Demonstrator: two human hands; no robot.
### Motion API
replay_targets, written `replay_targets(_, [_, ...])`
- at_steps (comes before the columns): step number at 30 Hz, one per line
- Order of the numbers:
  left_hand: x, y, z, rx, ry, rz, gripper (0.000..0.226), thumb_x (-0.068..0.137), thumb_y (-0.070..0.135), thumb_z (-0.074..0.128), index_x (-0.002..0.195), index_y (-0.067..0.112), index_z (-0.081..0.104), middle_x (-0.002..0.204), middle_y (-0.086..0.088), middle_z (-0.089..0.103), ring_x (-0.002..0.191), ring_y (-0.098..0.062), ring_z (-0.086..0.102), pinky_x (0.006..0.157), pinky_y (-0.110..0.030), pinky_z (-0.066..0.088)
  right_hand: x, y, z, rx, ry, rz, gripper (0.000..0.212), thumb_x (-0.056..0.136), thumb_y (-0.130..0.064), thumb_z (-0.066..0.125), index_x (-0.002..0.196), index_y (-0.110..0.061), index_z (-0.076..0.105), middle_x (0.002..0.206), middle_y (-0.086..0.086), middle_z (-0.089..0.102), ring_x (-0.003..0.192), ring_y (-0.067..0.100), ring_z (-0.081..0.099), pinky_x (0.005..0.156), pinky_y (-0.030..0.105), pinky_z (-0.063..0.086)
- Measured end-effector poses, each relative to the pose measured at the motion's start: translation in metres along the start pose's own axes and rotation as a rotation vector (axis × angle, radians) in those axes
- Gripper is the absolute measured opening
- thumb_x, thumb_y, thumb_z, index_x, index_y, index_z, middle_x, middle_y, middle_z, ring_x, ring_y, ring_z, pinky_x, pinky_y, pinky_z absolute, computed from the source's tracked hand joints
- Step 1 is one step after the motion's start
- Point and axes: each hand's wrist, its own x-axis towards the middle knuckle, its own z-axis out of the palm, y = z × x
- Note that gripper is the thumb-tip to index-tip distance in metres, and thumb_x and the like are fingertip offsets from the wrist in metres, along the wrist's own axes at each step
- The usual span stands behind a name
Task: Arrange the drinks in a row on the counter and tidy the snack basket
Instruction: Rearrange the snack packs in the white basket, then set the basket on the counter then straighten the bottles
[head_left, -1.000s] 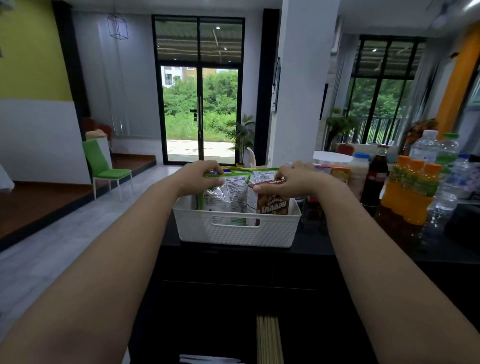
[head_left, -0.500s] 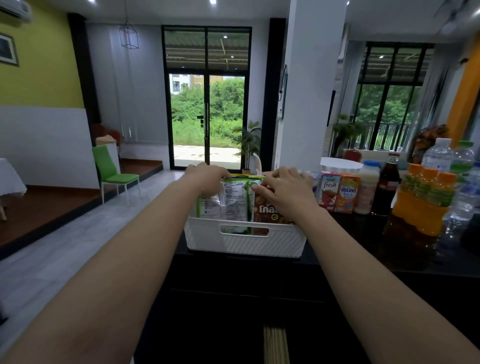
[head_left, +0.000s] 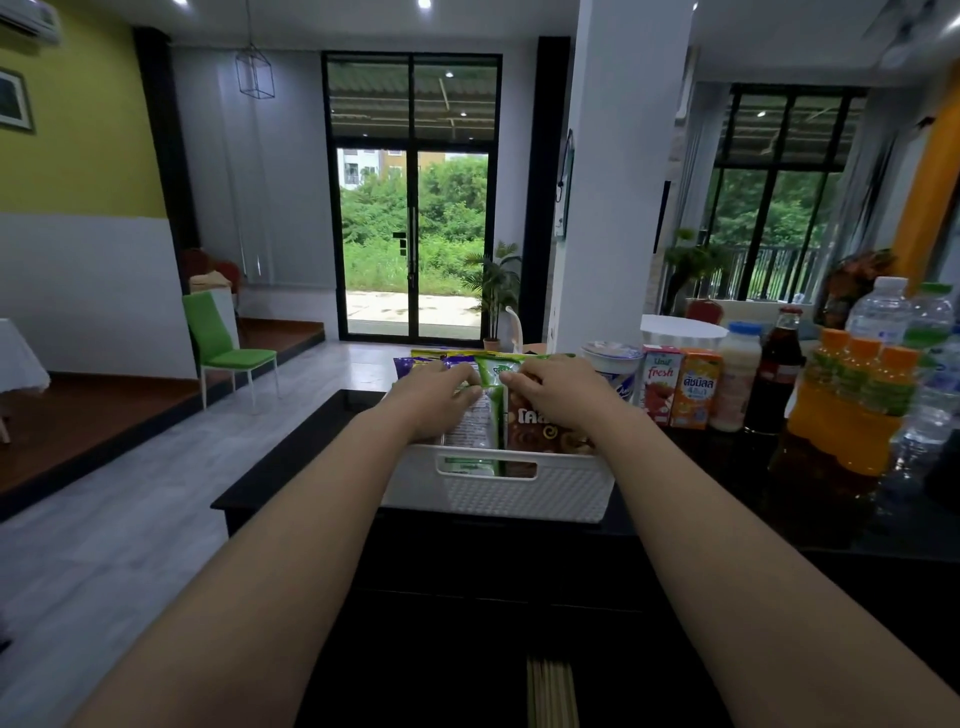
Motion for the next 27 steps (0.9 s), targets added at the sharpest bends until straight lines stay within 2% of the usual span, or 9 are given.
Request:
replay_targets(3, [-0.002, 0.0, 0.001, 0.055, 0.018, 0.009, 0.031, 0.099, 0.046, 0.037, 0.12, 0.028, 0.05, 0.12, -0.01, 0.053, 0.114, -0.029, 0.049, 0.094, -0.042, 0.042, -0.001, -0.001, 0.004, -0.005, -0.033, 0.041, 0.058, 0.094, -0.067, 0.026, 0.104, -0.025, 0.065, 0.111, 0.008, 0.059, 0.109, 0.03, 0.051, 0.089, 0.047, 0.048])
replay_targets(6, [-0.002, 0.0, 0.002, 0.13, 0.063, -0.004, 0.033, 0.099, 0.047, 0.035, 0.122, 0.027, 0.048, 0.122, -0.01, 0.054, 0.115, -0.03, 0.049, 0.094, -0.042, 0.038, -0.007, -0.001, 0.013, -0.02, 0.062, 0.075, 0.055, 0.094, -0.066, 0.026, 0.12, -0.031, 0.058, 0.128, 0.007, 0.053, 0.123, 0.03, 0.041, 0.092, 0.05, 0.04])
replay_targets(10, [0.0, -0.003, 0.004, 0.179, 0.077, -0.063, 0.036, 0.099, 0.05, 0.03, 0.122, 0.026, 0.046, 0.127, -0.009, 0.054, 0.12, -0.029, 0.047, 0.101, -0.047, 0.03, -0.009, -0.001, 0.011, -0.058, 0.077, 0.055, 0.065, 0.09, -0.072, 0.027, 0.139, -0.032, 0.046, 0.145, 0.002, 0.045, 0.133, 0.028, 0.037, 0.101, 0.052, 0.03])
replay_targets(14, [-0.002, -0.002, 0.004, 0.173, 0.093, -0.069, 0.042, 0.1, 0.049, 0.025, 0.133, 0.029, 0.041, 0.137, -0.006, 0.051, 0.127, -0.028, 0.044, 0.11, -0.052, 0.017, -0.013, 0.004, 0.009, -0.03, 0.087, 0.064, 0.057, 0.096, -0.061, 0.027, 0.141, -0.029, 0.043, 0.146, 0.001, 0.046, 0.134, 0.025, 0.04, 0.109, 0.052, 0.026])
replay_targets(17, [-0.007, 0.0, 0.0, 0.175, 0.103, -0.042, 0.048, 0.101, 0.047, 0.023, 0.142, 0.026, 0.037, 0.145, -0.006, 0.045, 0.134, -0.025, 0.038, 0.113, -0.051, 0.013, -0.023, 0.007, 0.006, -0.021, 0.122, 0.044, 0.054, 0.1, -0.051, 0.026, 0.142, -0.022, 0.043, 0.144, 0.006, 0.049, 0.132, 0.026, 0.043, 0.11, 0.048, 0.028])
replay_targets(22, [-0.027, 0.014, -0.004, 0.149, 0.097, -0.023, 0.057, 0.102, 0.047, 0.019, 0.151, 0.02, 0.026, 0.158, -0.005, 0.024, 0.146, -0.02, 0.016, 0.117, -0.047, 0.003, -0.043, 0.009, -0.003, -0.013, 0.161, 0.015, 0.052, 0.102, -0.045, 0.025, 0.143, -0.016, 0.041, 0.145, 0.009, 0.046, 0.134, 0.027, 0.038, 0.112, 0.046, 0.026])
replay_targets(27, [-0.06, 0.045, -0.002, 0.159, 0.106, -0.025, 0.061, 0.101, 0.05, 0.015, 0.153, 0.018, 0.016, 0.161, -0.005, 0.011, 0.149, -0.022, 0.005, 0.12, -0.045, 0.003, -0.079, 0.007, -0.003, -0.006, 0.141, 0.019, 0.055, 0.102, -0.045, 0.025, 0.147, -0.016, 0.034, 0.154, 0.007, 0.033, 0.142, 0.024, 0.025, 0.118, 0.048, 0.015])
